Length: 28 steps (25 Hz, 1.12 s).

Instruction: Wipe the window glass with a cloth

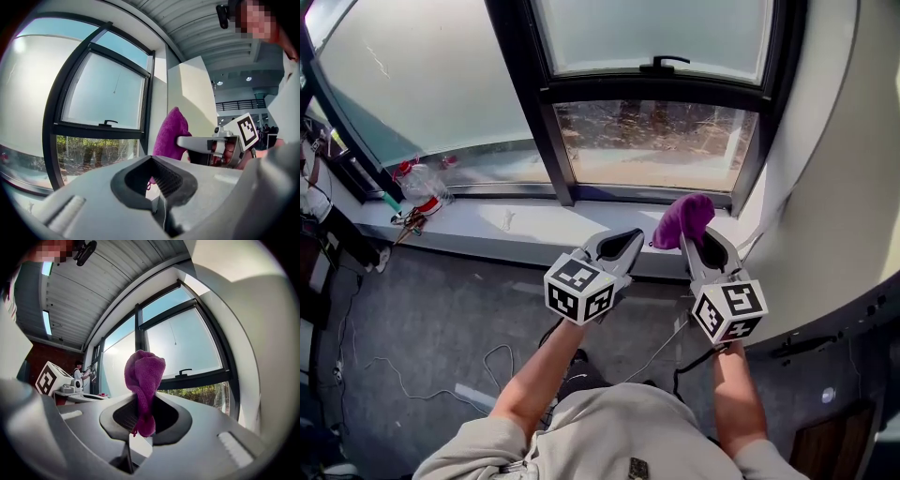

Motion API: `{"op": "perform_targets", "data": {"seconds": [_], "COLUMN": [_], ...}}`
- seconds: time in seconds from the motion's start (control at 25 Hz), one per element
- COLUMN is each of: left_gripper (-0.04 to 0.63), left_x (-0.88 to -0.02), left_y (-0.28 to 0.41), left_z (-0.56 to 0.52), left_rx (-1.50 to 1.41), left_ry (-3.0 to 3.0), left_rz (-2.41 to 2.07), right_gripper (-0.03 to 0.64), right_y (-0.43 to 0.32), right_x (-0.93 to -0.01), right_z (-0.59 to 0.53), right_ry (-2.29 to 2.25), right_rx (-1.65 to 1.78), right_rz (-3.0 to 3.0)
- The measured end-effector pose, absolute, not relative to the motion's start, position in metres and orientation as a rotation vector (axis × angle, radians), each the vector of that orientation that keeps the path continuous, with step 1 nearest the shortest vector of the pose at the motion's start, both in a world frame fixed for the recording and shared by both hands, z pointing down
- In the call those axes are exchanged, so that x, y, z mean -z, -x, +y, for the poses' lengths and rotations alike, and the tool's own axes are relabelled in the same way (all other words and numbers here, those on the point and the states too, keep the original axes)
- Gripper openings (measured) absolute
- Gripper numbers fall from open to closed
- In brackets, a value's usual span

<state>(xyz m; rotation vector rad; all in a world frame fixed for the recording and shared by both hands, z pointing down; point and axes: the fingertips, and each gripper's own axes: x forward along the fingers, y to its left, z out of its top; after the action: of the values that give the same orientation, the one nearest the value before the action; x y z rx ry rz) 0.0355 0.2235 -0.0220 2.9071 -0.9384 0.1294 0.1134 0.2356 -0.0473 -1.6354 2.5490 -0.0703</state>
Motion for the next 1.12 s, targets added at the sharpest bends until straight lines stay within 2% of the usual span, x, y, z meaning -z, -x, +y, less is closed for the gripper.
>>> {"op": "perform_targets", "data": {"seconds": [0.32,1.12], "left_gripper": [0.002,0.002], "left_x": [0.010,-0.033], "left_y": [-0.023,0.063], "left_z": [0.180,-0.080], "left_rx": [-0.131,-0.185], "left_ry": [-2.890,-2.931], "left_rz": [-0.949,-0.686], "right_gripper": [0.080,0.081], "right_y": [-0.113,-0.045], "right_x": [0.042,-0.005], "right_z": [0.193,-0.042], "right_ry": [1.656,2.018], "right_rx": [0.062,0.129], "right_rz": [2.571,2.471]}}
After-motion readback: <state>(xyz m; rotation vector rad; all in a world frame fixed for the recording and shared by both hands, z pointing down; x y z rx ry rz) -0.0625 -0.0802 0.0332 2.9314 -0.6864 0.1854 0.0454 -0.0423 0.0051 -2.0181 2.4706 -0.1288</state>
